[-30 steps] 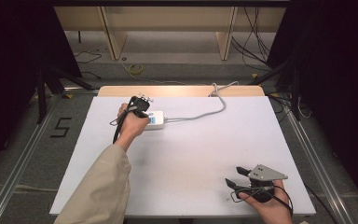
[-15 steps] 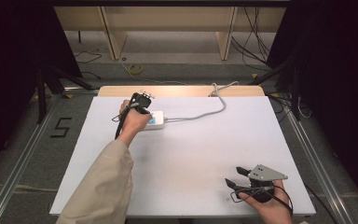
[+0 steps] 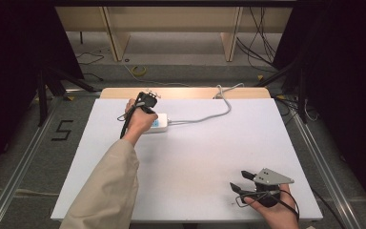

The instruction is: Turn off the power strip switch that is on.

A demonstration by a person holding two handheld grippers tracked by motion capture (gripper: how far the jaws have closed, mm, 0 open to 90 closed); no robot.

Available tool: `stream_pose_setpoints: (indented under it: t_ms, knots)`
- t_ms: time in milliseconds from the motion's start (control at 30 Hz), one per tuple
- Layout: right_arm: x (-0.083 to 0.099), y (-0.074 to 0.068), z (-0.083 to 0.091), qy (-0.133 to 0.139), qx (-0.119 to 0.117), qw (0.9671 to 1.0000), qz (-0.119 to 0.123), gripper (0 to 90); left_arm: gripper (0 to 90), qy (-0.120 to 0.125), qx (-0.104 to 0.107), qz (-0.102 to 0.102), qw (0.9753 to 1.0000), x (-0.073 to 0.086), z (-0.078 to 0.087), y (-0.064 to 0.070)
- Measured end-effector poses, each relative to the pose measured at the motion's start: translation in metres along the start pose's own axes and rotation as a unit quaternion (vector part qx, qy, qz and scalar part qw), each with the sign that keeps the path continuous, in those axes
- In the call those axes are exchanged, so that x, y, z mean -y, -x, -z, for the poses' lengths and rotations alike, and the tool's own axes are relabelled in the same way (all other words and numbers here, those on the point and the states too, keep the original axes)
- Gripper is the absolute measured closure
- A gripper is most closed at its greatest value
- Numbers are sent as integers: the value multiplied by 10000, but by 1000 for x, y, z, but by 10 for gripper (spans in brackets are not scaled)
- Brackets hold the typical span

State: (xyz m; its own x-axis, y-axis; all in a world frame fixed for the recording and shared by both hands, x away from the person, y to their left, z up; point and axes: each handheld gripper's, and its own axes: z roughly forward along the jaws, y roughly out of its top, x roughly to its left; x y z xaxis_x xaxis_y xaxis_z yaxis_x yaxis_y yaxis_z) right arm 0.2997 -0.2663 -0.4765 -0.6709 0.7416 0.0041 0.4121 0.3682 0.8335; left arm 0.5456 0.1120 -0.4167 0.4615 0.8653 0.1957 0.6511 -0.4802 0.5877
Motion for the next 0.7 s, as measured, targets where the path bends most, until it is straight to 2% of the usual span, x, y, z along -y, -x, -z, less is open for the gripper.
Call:
stream_pose_setpoints:
  t_ms: [700]
  knots:
    - [0,0,0,19,-8,10000,3,384,896,-72,-62,-4,10000,-7,-11,-2]
